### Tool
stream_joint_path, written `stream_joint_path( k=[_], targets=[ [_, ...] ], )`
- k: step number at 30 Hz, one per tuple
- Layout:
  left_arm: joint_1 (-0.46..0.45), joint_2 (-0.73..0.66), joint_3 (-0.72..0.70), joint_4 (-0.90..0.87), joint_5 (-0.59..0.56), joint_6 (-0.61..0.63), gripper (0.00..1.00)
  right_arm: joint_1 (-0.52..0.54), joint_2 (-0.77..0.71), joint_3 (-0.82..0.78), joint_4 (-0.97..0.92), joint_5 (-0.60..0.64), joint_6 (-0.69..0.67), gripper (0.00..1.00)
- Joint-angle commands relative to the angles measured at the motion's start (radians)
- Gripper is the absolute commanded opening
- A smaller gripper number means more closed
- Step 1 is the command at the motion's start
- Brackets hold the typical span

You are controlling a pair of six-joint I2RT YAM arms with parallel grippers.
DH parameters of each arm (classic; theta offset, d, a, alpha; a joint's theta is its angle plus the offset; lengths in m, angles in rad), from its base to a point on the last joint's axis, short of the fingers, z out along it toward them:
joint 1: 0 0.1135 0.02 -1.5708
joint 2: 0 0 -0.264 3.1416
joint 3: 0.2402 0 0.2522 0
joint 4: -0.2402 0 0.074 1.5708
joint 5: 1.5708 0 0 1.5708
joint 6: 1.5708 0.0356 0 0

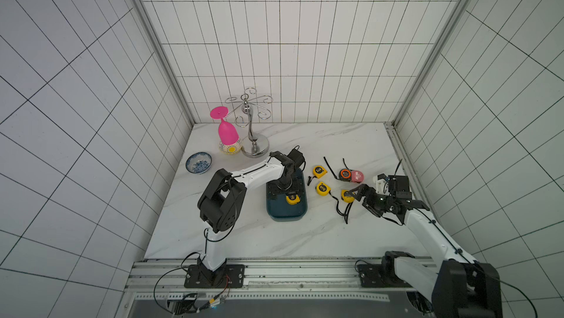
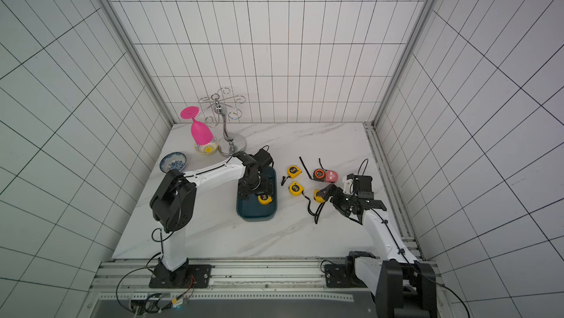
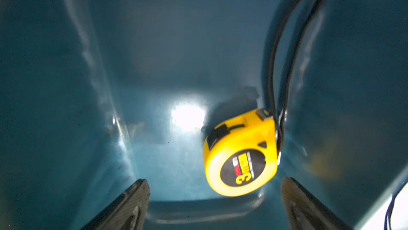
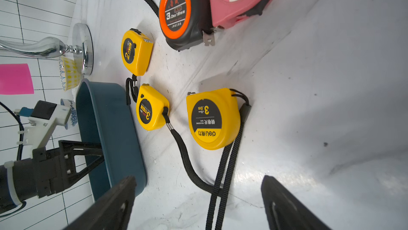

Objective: Take the tape measure out of the storage box
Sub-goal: Pick up the tape measure from the storage box.

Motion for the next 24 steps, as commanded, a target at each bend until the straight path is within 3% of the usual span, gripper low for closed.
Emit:
stream_joint_path(
  k=[1,24],
  targets=[
    [0.002,0.028,0.052,0.039,-0.021,-0.065,0.97,-0.008,-0.017,0.036,-0.019,0.011,-0.015,0.93],
    [-0.012,0.112,0.086,0.015,-0.033,-0.124,0.92,-0.01,0.018,0.039,0.016,-0.007,-0.01,0.94]
  ],
)
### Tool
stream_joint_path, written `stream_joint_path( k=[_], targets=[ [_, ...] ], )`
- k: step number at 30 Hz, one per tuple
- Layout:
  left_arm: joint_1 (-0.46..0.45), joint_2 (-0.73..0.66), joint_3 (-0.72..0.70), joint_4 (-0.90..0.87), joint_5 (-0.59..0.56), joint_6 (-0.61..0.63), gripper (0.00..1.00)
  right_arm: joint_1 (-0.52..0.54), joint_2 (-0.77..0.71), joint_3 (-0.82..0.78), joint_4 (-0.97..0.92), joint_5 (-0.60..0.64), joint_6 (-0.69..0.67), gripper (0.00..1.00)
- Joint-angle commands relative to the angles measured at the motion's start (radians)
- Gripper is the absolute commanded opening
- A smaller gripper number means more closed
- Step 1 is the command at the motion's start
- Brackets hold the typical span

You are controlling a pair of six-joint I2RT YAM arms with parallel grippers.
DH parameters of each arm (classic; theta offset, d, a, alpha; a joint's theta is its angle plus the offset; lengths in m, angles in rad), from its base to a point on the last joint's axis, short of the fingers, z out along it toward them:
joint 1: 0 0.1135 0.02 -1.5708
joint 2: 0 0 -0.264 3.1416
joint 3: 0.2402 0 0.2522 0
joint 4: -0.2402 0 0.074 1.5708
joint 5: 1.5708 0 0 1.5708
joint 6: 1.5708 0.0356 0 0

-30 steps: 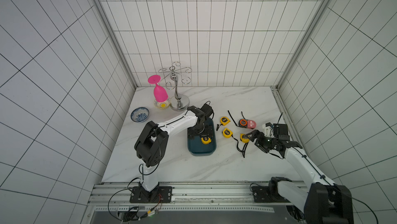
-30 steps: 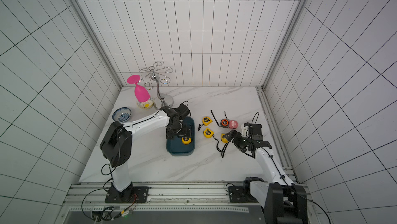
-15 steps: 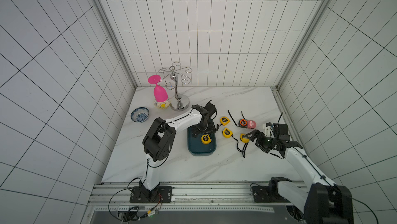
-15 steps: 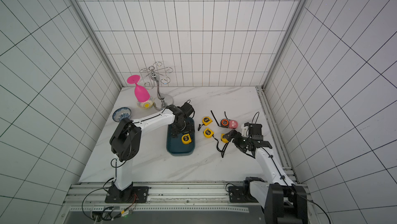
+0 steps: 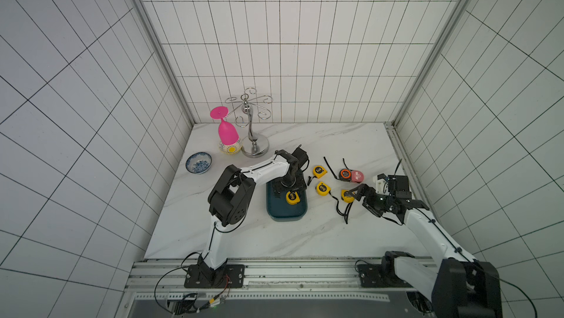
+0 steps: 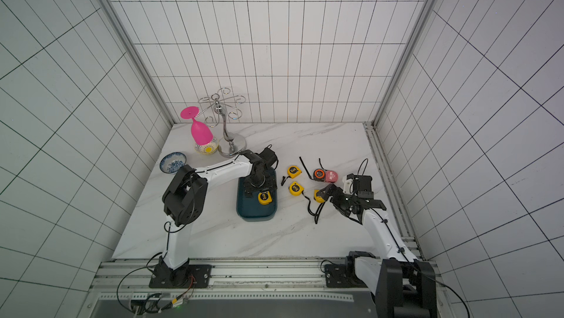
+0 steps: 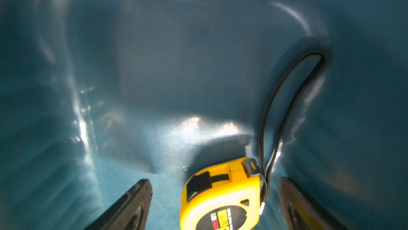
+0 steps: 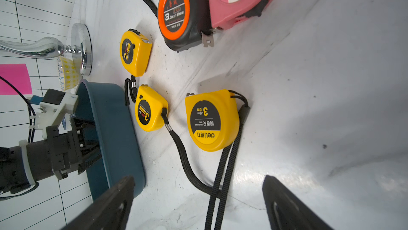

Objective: Take the tape measure out of the storage box
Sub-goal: Pick up the tape measure from the storage box.

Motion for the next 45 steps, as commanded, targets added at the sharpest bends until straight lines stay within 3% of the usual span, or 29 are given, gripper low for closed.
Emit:
stream_joint_path(
  k=[1,10,19,25,35,45],
  targets=[
    [-0.012,0.01,-0.003,0.0,-0.001,-0.005,0.91,-0.01,0.008,0.038,0.009,-0.008,-0.007,0.94],
    [-0.025,0.024,-0.01,-0.015,0.006,0.011,0.87,-0.009,0.006,0.032,0.012,-0.011,-0.005,0.95],
    [-0.031,0.039,-0.015,-0.015,0.019,0.014,0.77,-0.009,0.012,0.027,0.028,-0.016,0.001,0.95],
    [-0.031,0.049,-0.011,-0.015,0.029,0.019,0.56,-0.009,0.015,0.029,0.028,-0.017,0.001,0.95],
    [-0.012,0.018,-0.022,-0.026,0.025,0.018,0.01,-0.008,0.009,0.033,0.036,-0.035,0.004,0.95],
    [0.05,-0.17,-0.048,-0.016,-0.018,-0.037,0.0,0.081,-0.012,0.042,0.118,-0.057,0.024,0.95]
  ],
)
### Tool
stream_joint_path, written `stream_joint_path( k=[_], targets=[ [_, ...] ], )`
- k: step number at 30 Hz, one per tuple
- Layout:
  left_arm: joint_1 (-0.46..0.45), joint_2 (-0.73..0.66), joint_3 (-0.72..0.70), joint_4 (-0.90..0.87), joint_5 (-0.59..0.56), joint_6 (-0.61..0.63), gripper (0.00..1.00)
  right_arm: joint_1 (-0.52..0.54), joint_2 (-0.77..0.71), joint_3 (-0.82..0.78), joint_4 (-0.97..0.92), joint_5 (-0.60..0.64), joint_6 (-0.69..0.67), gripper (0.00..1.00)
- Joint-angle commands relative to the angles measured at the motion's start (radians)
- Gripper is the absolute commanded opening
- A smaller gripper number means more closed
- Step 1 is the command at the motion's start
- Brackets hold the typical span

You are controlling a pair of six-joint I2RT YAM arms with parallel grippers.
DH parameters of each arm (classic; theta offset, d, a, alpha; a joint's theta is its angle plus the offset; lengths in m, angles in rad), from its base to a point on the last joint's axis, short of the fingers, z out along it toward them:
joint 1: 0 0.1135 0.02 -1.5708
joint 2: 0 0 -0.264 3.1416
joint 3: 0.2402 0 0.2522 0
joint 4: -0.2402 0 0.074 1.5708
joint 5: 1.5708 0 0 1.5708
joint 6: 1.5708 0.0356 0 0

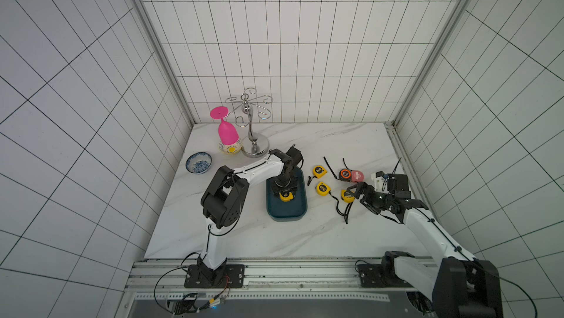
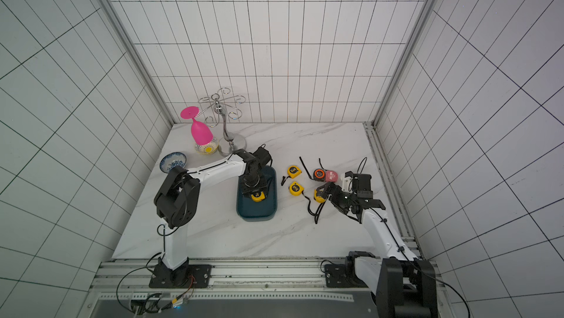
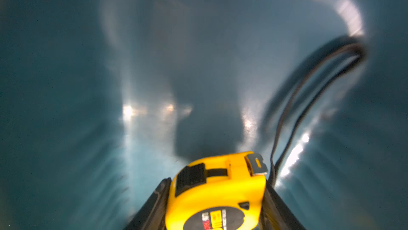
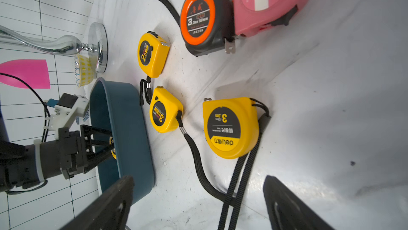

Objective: Take the tape measure out of the storage box
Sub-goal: Pick up the tape measure from the storage box, then place the tape measure at the center of the board.

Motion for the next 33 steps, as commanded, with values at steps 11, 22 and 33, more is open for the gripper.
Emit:
stream_joint_path(
  k=[11,22,33],
  targets=[
    [0.004,-0.159,0.219,-0.035,-0.033,-0.066,0.0,0.286,-0.011,0.105,0.234,0.059,0.052,0.95],
    [-0.011,-0.14,0.39,-0.002,0.04,-0.105,0.0,0.407,0.056,0.155,0.456,0.09,0.078,0.95],
    [-0.047,-0.152,0.351,0.099,0.149,-0.177,0.0,0.442,0.139,0.171,0.681,0.107,0.085,0.95]
  ],
)
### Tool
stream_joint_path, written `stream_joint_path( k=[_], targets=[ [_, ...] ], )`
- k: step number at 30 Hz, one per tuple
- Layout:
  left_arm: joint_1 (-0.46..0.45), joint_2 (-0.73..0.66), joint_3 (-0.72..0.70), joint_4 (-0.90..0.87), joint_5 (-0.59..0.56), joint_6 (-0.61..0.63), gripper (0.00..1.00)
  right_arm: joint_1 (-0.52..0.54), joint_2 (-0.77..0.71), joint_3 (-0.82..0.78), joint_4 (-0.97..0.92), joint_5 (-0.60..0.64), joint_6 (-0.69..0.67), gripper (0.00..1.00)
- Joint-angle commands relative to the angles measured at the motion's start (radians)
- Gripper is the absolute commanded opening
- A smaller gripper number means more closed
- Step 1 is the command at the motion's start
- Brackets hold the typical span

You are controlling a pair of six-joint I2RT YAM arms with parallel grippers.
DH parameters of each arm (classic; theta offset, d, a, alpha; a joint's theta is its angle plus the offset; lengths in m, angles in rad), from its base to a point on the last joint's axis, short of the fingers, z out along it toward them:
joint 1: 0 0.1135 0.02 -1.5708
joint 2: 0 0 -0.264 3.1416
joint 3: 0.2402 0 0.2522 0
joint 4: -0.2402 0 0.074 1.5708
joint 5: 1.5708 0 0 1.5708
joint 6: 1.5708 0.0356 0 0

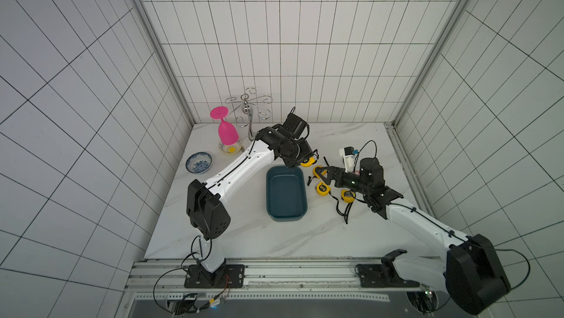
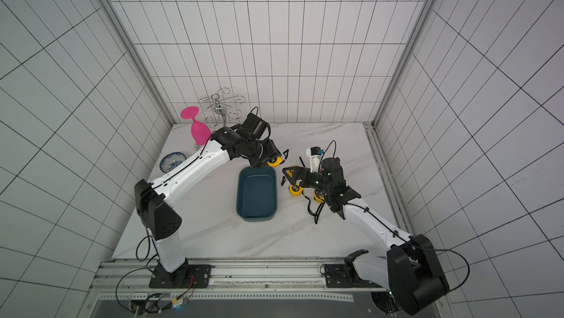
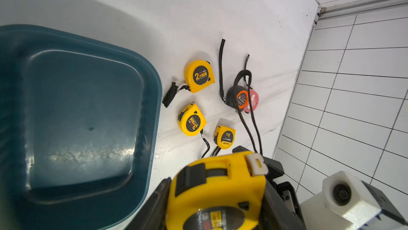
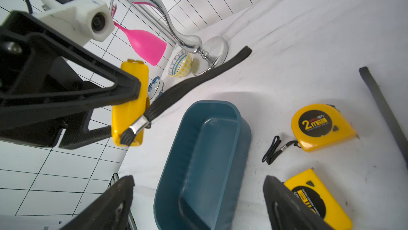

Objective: Take the tape measure out of the storage box
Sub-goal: Place the tape measure at the center of the board.

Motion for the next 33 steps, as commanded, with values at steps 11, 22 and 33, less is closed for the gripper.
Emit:
stream_joint_path(
  k=[11,22,33],
  targets=[
    [-0.018,-0.015,-0.038,0.098,0.084,-0.047,0.0,0.024,0.068,0.029,0.263,-0.002,0.05,0.93],
    [-0.013,-0.032,-0.073,0.134,0.161,-0.052,0.0,0.024,0.1,-0.001,0.356,-0.029,0.081,0.67],
    [-0.013,-0.029,-0.096,0.164,0.196,-0.056,0.0,0.023,0.104,-0.013,0.365,-0.06,0.094,0.21]
  ],
)
